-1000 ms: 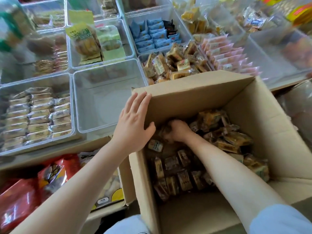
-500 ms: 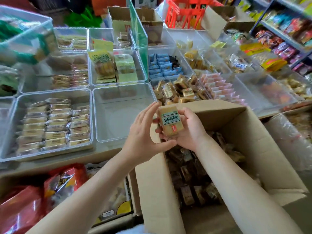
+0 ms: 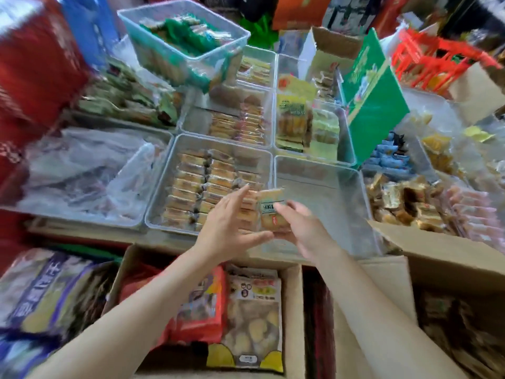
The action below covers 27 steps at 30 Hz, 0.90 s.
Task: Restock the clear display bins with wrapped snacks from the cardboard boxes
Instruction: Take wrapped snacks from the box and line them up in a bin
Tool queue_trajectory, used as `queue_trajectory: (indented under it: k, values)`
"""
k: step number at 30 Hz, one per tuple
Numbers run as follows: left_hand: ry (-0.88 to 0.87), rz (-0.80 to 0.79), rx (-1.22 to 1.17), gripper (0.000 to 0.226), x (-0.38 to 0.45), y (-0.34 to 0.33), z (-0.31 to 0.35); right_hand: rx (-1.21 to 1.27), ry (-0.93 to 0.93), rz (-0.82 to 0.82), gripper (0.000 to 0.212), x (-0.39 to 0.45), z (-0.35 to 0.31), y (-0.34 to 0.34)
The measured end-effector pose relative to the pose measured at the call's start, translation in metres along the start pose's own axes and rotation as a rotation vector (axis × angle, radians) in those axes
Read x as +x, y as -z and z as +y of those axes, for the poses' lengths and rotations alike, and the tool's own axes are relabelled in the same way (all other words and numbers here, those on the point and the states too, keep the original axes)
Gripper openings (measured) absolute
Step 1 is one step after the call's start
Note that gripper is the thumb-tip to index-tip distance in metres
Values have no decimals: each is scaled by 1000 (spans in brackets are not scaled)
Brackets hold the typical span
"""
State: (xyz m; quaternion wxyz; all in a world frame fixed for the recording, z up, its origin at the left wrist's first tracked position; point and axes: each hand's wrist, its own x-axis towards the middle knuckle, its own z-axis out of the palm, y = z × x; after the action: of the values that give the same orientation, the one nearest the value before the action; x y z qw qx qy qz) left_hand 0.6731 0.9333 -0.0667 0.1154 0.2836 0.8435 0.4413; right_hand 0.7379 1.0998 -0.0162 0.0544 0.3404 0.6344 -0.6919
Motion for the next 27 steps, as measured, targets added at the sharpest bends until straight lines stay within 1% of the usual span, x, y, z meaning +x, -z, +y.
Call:
queue_trajectory:
  k: [2,4,7,9,11,14,16,19,21,24,27]
  values:
    - [102,12,78,90,12,16,-40,-212,67,97,22,29,-3,-9]
    - [157,40,241,77,24,26,-80,-478,173,189,25,59,-9,-14]
    - [200,-66,438,74,30,28,-125,-767,354,232,22,105,-23,-26]
    - [195,-103,515,75,29,25,-137,-1044,455,283,26,137,-29,-34]
    - [181,-109,556,79,31,24,-139,-1257,499,280,32,165,-30,-42]
    - [199,-115,570,81,32,23,-138,-1481,465,191,42,198,-19,-53]
    - [206,-117,571,80,33,23,-137,-1534,405,143,43,211,-10,-61]
    - [214,-151,591,79,33,24,-136,-1586,299,125,41,222,-1,-70]
    - [216,-157,592,77,34,24,-137,-1632,262,95,43,226,6,-70]
    - [220,-154,590,76,34,23,-137,-1569,188,27,63,222,23,-69]
    - [224,-148,600,75,34,24,-136,-1524,186,56,77,206,41,-74]
